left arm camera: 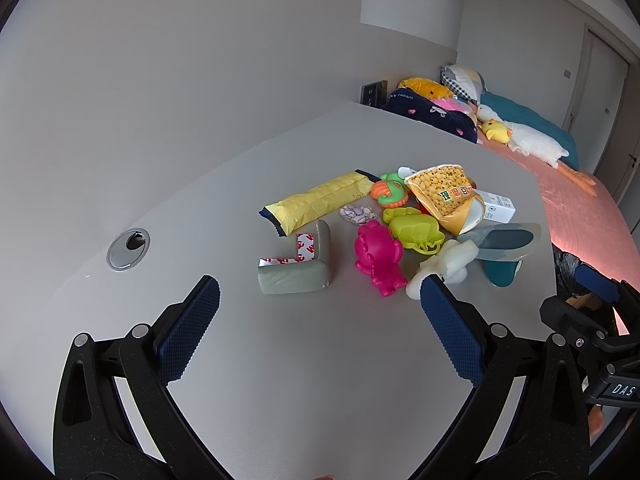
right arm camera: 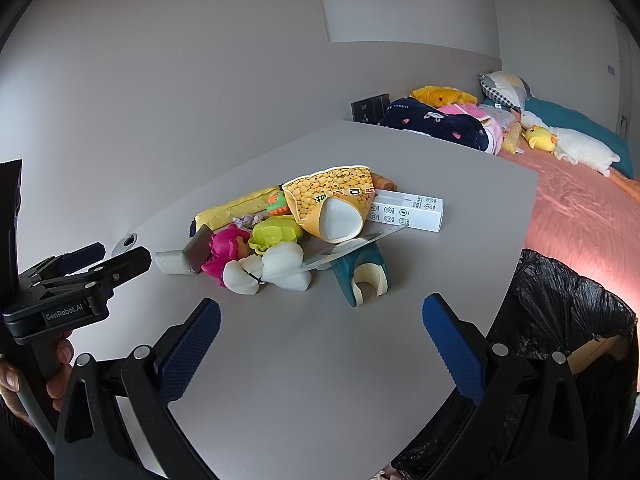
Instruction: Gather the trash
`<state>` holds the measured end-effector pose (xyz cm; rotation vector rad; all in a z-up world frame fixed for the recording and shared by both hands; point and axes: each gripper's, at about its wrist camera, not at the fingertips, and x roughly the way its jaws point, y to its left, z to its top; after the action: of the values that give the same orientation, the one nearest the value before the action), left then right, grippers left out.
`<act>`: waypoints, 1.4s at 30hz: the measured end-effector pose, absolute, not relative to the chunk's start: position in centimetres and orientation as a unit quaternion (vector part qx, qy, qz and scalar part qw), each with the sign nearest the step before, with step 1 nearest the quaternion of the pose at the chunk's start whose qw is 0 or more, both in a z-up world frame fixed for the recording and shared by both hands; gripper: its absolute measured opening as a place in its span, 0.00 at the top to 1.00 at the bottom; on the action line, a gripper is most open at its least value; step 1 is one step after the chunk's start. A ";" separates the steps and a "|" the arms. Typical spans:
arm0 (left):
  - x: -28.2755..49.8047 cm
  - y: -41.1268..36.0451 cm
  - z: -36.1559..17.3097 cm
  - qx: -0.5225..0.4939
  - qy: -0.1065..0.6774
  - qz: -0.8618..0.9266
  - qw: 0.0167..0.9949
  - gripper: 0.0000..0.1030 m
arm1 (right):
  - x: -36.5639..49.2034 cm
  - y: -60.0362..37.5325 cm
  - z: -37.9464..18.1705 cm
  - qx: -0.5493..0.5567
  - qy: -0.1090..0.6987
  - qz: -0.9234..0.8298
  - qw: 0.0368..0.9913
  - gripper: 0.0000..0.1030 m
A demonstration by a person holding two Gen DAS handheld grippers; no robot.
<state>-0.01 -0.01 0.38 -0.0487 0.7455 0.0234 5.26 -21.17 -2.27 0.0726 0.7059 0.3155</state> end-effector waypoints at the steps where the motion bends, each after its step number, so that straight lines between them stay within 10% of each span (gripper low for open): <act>1: 0.0 0.0 0.4 -0.024 0.364 0.011 0.931 0.06 | 5.3 -21.2 -2.3 0.036 0.344 0.154 0.926 0.02; 42: -0.3 -0.2 0.6 -0.033 0.361 -0.005 0.932 0.06 | 4.7 -21.8 -2.3 0.041 0.344 0.149 0.926 0.02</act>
<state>-0.34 -0.18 0.60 -0.0665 0.7385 -0.0110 4.71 -21.79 -2.26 0.0832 0.7062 0.3054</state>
